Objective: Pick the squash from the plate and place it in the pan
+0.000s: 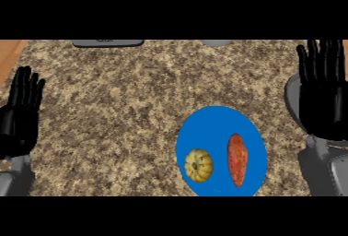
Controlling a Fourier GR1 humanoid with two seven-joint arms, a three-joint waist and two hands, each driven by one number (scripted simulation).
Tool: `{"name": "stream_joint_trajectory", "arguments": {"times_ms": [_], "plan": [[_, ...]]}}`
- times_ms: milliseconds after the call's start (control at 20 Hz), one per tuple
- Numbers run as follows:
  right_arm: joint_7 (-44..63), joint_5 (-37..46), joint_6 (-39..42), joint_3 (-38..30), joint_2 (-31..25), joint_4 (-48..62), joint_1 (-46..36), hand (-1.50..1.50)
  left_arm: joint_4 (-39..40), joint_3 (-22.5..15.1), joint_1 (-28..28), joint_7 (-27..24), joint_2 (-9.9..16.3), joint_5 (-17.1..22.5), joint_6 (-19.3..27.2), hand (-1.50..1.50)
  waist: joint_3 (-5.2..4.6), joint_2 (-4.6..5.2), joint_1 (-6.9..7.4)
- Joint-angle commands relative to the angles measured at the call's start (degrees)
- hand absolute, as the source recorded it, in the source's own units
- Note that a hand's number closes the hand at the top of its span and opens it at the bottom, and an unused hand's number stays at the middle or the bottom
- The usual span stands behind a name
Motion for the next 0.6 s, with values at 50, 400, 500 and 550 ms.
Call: {"name": "stream_joint_trajectory", "arguments": {"times_ms": [50,400,500,550], "plan": [[3.3,14.7,4.0,14.1,-6.7,2.3,-2.2,1.5,2.0,-5.0,-1.0,4.2,-1.6,0.6,-3.4,0.0,-0.87,-1.51,2.28],[4.4,42.6,14.5,30.3,-25.2,2.9,-12.7,-1.5,3.5,-13.8,0.9,9.2,-5.5,2.9,-9.5,0.0,-2.7,-2.07,4.81],[6.2,49.3,15.2,36.9,-23.1,3.1,-15.5,-1.5,4.4,-16.3,0.9,11.7,-7.8,4.0,-10.4,0.0,-1.47,-1.76,5.28],[7.5,52.9,14.8,40.1,-21.2,2.1,-16.5,-1.5,4.4,-16.4,1.4,12.2,-7.4,4.4,-11.1,0.0,-1.15,-2.23,5.19]]}}
